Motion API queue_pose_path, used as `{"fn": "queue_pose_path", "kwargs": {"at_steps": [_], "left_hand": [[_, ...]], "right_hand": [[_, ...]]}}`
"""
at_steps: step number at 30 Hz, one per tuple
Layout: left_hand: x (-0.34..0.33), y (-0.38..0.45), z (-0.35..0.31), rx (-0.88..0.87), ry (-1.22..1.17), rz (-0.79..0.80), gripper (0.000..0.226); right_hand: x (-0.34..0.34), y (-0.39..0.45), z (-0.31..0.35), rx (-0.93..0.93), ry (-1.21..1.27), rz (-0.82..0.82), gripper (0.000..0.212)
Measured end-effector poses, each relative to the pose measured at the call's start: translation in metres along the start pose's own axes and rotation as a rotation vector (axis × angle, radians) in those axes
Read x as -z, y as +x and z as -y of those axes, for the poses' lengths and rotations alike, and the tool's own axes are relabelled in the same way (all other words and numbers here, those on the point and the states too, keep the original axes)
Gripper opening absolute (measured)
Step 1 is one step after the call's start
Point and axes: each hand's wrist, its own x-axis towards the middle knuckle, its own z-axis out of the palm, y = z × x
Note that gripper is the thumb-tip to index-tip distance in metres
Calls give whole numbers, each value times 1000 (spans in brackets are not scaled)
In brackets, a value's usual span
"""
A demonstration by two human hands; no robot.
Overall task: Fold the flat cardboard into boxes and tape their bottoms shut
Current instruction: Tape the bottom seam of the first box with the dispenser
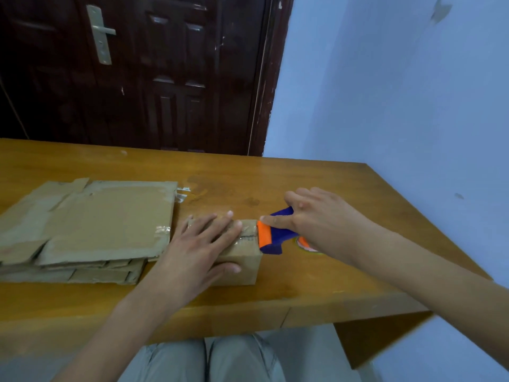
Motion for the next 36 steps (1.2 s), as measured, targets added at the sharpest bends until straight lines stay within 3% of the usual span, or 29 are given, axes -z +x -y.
{"fn": "queue_pose_path", "kwargs": {"at_steps": [6,11,20,23,25,28,36], "left_hand": [[8,7,-31,30,190,24,70],[6,3,-41,59,143,36,69],[7,13,-54,115,137,72,64],[14,13,-55,110,146,94,65],[19,10,-57,94,154,92,63],[24,7,-57,85,187,122,62],[14,13,-58,144,83,-12,71]], "right_hand": [[-3,-7,5,-38,-8,-45,72],[5,-4,6,-28,9,10,69],[16,9,14,83,-187,52,71],[7,0,11,-37,-60,43,75],[-4,-8,17,-130,54,71,68],[-27,-18,46,-141,193,119,61],[-47,-29,46,-226,223,33,67]]}}
